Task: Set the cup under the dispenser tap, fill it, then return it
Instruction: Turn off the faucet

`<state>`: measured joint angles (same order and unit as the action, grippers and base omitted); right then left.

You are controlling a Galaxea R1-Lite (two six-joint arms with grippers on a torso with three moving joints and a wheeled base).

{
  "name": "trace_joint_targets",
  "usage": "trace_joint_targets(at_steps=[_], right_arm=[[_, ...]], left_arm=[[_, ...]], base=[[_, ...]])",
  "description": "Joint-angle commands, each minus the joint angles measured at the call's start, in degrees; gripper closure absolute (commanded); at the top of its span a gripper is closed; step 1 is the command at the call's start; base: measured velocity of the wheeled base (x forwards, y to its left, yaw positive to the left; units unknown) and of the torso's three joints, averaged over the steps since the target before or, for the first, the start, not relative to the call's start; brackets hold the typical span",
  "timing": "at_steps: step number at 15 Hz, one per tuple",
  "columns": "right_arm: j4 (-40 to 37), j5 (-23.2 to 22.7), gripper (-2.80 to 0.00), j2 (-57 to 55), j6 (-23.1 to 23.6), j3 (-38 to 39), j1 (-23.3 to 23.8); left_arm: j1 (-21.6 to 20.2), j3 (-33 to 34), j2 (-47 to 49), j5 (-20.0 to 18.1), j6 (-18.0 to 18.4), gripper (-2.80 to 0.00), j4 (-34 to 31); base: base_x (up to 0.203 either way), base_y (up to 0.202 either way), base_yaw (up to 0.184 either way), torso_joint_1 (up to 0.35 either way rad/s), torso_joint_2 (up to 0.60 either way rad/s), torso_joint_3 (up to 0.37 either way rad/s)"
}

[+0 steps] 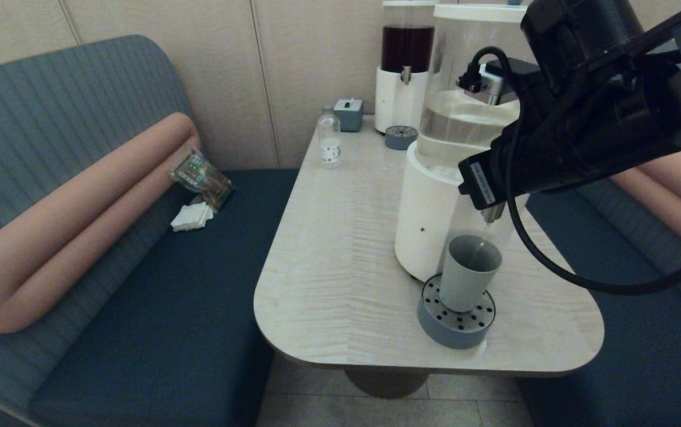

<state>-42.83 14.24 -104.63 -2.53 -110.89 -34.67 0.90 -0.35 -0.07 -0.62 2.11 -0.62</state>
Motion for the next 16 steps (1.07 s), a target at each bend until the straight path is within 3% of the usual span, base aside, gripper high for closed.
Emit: trace_joint_targets(at_steps=[1, 16], right_arm=[[0.27, 0.11, 0.00, -0.40, 0.14, -0.03, 0.13], [3.02, 3.25, 0.00, -1.83, 0.33, -0.12, 1.10]], left_arm=[[-0.02, 0.00, -0.01, 0.01, 0.00, 0.00, 0.01], [-0.02, -0.06, -0.01, 0.01, 0.00, 0.00, 0.01]], base=[[0.000, 0.000, 0.000, 0.000, 0.00, 0.000], [0.000, 0.000, 0.000, 0.000, 0.00, 0.000]])
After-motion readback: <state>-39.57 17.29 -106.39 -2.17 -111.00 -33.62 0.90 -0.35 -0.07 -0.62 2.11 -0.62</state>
